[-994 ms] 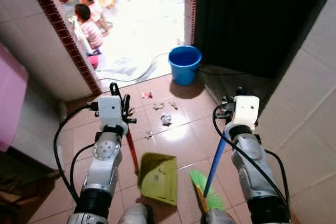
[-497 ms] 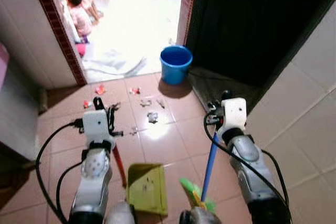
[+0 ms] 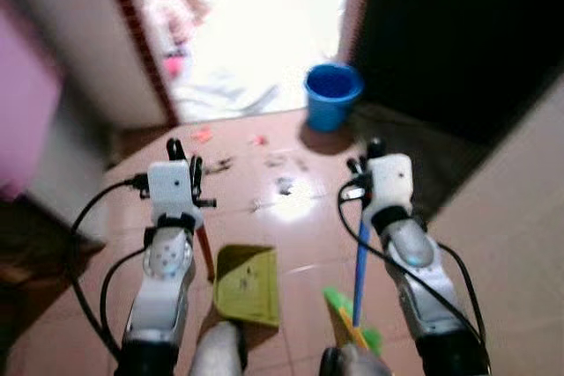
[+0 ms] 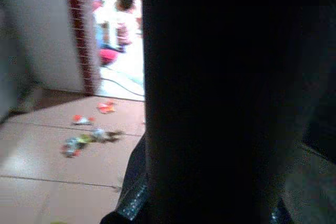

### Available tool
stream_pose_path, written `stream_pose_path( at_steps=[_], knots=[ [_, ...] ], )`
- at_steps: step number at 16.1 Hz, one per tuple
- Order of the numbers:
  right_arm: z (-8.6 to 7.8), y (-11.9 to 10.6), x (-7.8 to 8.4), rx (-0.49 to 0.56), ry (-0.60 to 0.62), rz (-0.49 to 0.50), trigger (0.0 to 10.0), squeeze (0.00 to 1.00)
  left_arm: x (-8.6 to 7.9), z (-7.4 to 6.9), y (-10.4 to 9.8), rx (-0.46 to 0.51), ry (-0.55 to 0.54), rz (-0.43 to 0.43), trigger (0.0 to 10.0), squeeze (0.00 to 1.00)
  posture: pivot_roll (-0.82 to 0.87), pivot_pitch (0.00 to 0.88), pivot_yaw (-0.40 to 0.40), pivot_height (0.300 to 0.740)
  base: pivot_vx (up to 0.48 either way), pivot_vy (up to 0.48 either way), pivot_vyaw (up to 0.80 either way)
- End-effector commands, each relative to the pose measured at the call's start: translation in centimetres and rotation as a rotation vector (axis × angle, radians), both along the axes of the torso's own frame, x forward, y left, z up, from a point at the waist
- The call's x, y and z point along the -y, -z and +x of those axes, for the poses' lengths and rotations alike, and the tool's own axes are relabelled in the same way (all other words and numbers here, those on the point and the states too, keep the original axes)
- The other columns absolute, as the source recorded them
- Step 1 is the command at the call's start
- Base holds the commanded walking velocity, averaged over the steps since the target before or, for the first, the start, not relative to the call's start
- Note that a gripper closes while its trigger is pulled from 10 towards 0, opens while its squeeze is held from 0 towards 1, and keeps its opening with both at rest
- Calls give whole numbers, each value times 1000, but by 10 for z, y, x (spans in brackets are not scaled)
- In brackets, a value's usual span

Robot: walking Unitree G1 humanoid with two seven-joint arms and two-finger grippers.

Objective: Sweep floor

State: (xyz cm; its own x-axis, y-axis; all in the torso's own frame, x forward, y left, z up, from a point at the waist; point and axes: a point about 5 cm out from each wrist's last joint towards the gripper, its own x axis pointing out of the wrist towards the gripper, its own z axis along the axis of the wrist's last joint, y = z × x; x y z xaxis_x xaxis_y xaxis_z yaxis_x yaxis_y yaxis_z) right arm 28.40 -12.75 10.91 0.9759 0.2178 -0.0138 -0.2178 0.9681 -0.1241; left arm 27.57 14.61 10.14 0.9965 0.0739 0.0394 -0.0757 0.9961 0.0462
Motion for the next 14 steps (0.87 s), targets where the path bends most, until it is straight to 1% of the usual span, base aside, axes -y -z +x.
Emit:
stream_pose_path(
  at_steps=[1, 3, 5, 7, 8, 9, 10, 11, 12, 13, 14],
  knots=[
    [-1, -16, -11, 83, -61, -19, 10000, 0, 3, 1, -10, 32, 0, 11, 10000, 0, -81, 113, 80, 740, 0, 0, 788],
    [-2, -14, -13, 73, -64, -24, 10000, 0, 7, 0, -5, 18, 18, 17, 10000, 0, -80, 102, 72, 740, 0, 0, 788],
    [-4, -11, -13, 54, -63, -51, 10000, 0, 7, 2, -3, 11, 23, 33, 10000, 0, -87, 90, 40, 740, 0, 0, 788],
    [-4, -14, -17, 54, -109, -84, 10000, 0, 7, 5, -3, 7, 25, 29, 10000, 0, -96, 81, 32, 740, 0, 0, 788],
    [-4, -11, -17, 49, -118, -86, 10000, 0, 8, 6, -3, 6, 25, 28, 10000, 0, -88, 76, 37, 740, 0, 0, 781],
    [-5, -3, -12, 2, -101, -41, 10000, 0, 11, 6, -2, 5, 27, 28, 10000, 0, -74, 53, 47, 740, 0, 0, 781],
    [-6, -2, -10, -15, -94, -17, 10000, 0, 12, 6, -2, 5, 27, 27, 10000, 0, -69, 45, 51, 740, 0, 0, 769],
    [-9, 1, -5, -27, -110, -45, 10000, 0, 11, 6, 0, -2, 22, 23, 10000, 0, -76, 31, 74, 740, 0, 0, 0],
    [-10, 0, -4, -21, -115, -55, 10000, 0, 11, 7, 1, -5, 20, 22, 10000, 0, -76, 31, 77, 740, 0, 0, 0],
    [-9, -7, 4, 15, -80, -94, 10000, 0, 10, 8, 3, -13, 27, 16, 10000, 0, -86, 26, 84, 740, 0, 0, 0],
    [-8, -10, 6, 29, -60, -107, 10000, 0, 11, 8, 4, -15, 40, 12, 10000, 0, -84, 22, 82, 740, 0, 0, 0]
  ],
)
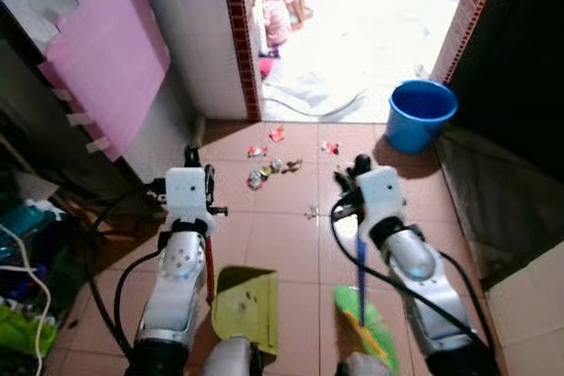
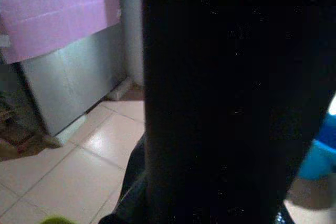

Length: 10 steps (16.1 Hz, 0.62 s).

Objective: Sweep floor

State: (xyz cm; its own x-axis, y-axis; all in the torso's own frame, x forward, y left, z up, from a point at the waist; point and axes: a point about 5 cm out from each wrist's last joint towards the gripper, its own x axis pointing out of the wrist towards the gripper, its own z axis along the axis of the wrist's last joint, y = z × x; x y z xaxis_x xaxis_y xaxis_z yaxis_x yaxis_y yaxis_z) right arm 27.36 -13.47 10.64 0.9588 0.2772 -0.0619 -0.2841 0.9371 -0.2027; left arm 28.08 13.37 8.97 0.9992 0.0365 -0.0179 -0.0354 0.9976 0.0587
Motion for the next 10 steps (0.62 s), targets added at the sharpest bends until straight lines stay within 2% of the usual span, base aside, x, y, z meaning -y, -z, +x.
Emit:
stream_pose_path(
  at_steps=[1, 4, 5, 6, 7, 9, 10],
  knots=[
    [4, -17, 2, 78, 35, -24, 10000, 0, 1, 3, -7, 33, 29, -20, 10000, 0, -80, 10, 70, 740, 0, 0, 0],
    [10, -22, 6, 162, 169, -45, 10000, 0, 5, 2, -6, 31, 45, -47, 10000, 0, -62, 2, 43, 740, 0, 0, 0],
    [9, -21, 14, 196, 301, -88, 10000, 0, 6, 3, -7, 36, 43, -68, 10000, 0, -62, 8, 31, 740, 0, 0, 0],
    [7, -20, 19, 188, 338, -114, 10000, 0, 8, 5, -7, 36, 47, -77, 10000, 0, -89, 22, 19, 740, 0, 0, 0],
    [7, -20, 21, 184, 339, -125, 10000, 0, 10, 6, -7, 34, 48, -87, 10000, 0, -105, 30, 9, 740, 0, 0, 0],
    [8, -22, 31, 160, 292, -199, 10000, 0, 25, 11, -10, 49, 65, -92, 10000, 0, -139, 64, -70, 740, 0, 0, 0],
    [7, -24, 31, 154, 256, -227, 10000, 0, 30, 12, -11, 55, 69, -106, 10000, 0, -135, 73, -86, 740, 0, 0, 0]
  ],
)
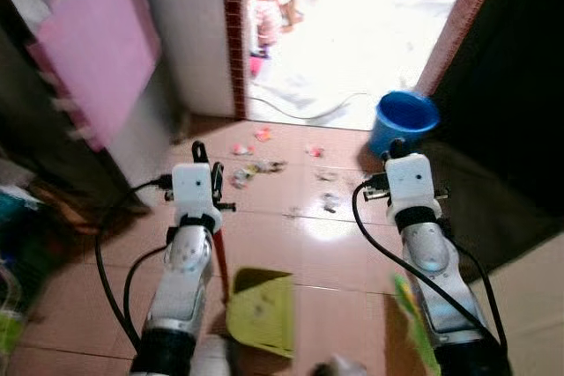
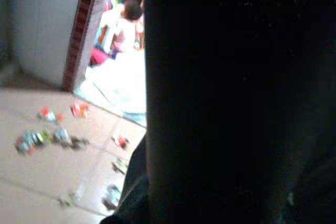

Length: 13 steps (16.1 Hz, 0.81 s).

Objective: Sweep floor

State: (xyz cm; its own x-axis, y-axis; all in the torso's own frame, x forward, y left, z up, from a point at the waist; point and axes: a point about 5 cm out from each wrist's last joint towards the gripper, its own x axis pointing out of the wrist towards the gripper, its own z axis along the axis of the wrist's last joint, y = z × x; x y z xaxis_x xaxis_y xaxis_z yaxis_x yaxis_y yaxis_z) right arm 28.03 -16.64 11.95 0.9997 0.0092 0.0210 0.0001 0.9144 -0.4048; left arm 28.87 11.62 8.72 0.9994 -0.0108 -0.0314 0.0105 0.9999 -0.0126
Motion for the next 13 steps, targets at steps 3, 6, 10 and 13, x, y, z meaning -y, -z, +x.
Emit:
stream_pose_path(
  at_steps=[3, 6, 10, 13],
  knots=[
    [2, -9, -15, 34, -55, -67, 10000, 0, 16, 0, -9, 46, 32, -57, 10000, 0, -142, 81, -88, 740, 0, 0, 0],
    [-7, -3, -29, 35, -66, -67, 10000, 0, 14, 0, -3, 7, 86, -56, 10000, 0, -155, 95, 11, 740, 0, 0, 0],
    [-18, 3, -15, 29, 27, -53, 10000, 0, 21, 1, -5, -11, 128, -88, 10000, 0, -166, 99, 82, 740, 0, 0, 0],
    [-17, 0, -2, 39, 59, -53, 10000, 0, 18, 5, -13, 0, 121, -102, 10000, 0, -145, 98, 77, 740, 0, 0, 0]
  ],
)
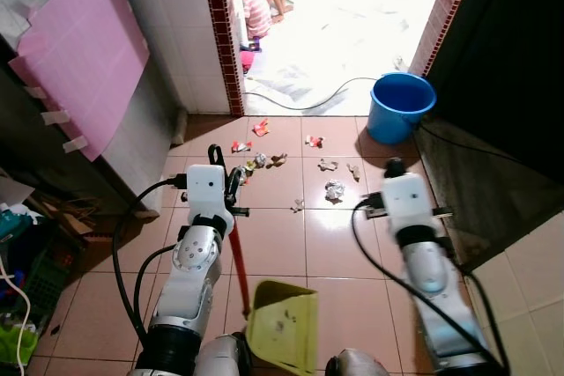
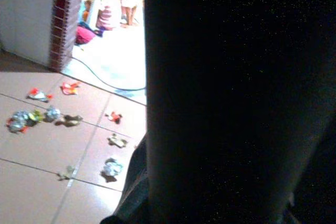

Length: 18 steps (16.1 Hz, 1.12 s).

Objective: Sweep floor

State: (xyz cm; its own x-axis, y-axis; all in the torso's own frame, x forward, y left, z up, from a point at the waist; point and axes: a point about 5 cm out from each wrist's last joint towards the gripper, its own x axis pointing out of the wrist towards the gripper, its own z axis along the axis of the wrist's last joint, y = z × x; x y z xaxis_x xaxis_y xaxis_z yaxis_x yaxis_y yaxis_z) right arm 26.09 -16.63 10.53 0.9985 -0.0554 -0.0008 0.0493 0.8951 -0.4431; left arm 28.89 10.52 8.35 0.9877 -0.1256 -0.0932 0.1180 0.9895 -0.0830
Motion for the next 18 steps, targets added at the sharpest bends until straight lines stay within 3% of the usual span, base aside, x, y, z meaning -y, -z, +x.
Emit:
stream_pose_path(
  at_steps=[1, 5, 7, 12, 15, 18],
  knots=[
    [7, -17, -4, 82, -42, -13, 10000, 0, 0, 3, -17, 61, -22, -43, 10000, 0, -137, 97, 76, 740, 0, 0, 0],
    [25, -5, -13, 56, -58, 70, 10000, 0, -4, -3, -14, 50, -64, -40, 10000, 0, -105, 93, 49, 740, 0, 0, 0],
    [30, -12, -25, 75, -120, 59, 10000, 0, -8, -6, -17, 60, -102, -55, 10000, 0, -85, 88, -4, 740, 0, 0, 0],
    [38, -12, -24, 51, -220, 13, 10000, 0, -6, -13, -14, 45, -198, -111, 10000, 0, -89, 82, -121, 740, 0, 0, 0],
    [42, -16, -25, 56, -234, 17, 10000, 0, -4, -13, -17, 53, -193, -103, 10000, 0, -82, 75, -137, 740, 0, 0, 0],
    [42, -17, -30, 76, -220, 49, 10000, 0, -16, -12, -22, 68, -173, -48, 10000, 0, -83, 85, -110, 740, 0, 0, 0]
  ],
)
